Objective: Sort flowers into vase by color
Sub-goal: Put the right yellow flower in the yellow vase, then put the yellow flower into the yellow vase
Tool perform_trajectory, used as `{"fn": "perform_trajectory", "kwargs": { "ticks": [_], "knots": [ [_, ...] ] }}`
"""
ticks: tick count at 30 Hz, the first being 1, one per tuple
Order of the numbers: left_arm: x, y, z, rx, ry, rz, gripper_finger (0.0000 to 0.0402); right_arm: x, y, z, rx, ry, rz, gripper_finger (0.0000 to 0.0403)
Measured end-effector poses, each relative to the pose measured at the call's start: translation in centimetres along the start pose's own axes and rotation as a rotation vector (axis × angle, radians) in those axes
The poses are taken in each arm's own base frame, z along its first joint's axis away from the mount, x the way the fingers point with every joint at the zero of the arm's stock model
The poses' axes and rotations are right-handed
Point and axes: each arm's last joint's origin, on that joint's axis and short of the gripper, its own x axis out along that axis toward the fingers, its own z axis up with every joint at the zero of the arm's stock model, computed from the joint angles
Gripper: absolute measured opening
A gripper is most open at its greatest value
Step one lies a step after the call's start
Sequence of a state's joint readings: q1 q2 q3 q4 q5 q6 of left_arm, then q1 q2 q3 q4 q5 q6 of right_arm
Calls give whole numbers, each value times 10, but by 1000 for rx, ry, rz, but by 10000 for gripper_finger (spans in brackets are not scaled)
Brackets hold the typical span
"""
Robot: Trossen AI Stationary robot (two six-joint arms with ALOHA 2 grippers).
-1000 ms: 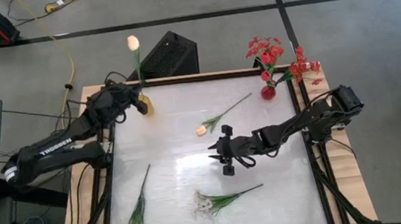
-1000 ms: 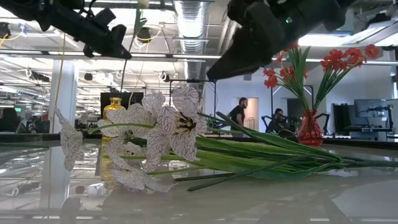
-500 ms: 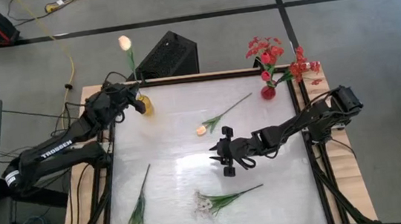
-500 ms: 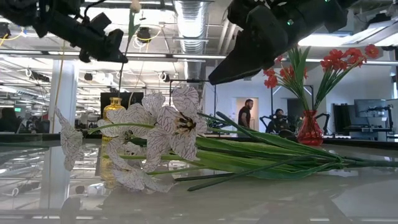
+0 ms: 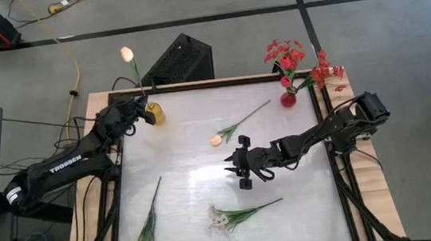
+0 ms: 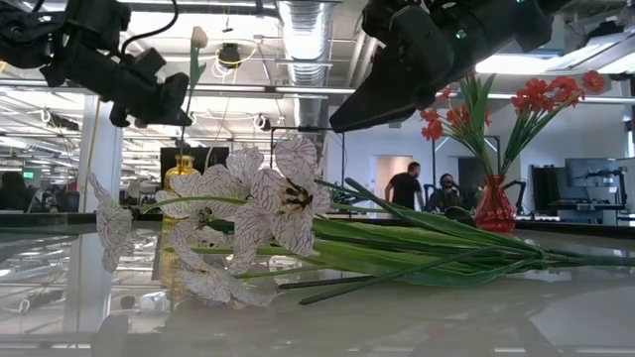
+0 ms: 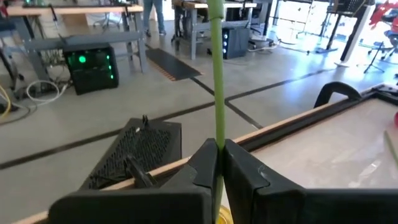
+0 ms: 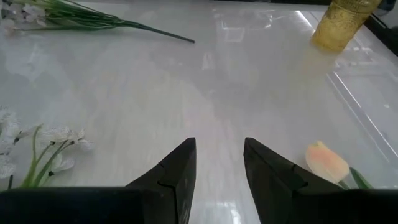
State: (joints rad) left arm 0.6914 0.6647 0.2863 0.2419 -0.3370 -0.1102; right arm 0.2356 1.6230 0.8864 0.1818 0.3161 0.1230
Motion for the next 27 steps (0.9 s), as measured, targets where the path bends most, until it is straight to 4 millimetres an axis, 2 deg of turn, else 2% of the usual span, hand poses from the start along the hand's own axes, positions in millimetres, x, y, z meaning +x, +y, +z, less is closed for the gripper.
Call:
{"fn": "perform_trajectory", "kwargs": {
  "ticks": [9, 16, 20, 27],
  "knots": [
    [0, -1, -3, -19, 38, -33, 85, 0, 0, 0, 1, 0, -1, 159],
    [-3, 0, -14, 21, 185, -61, 142, 0, 0, 0, -1, 2, 1, 159],
    [-8, -3, -9, 4, 241, -179, 154, 0, 0, 0, -1, 2, 1, 159],
    [-28, -18, -1, -59, 269, -503, 155, 0, 0, -1, -2, 9, 12, 159]
  ]
}}
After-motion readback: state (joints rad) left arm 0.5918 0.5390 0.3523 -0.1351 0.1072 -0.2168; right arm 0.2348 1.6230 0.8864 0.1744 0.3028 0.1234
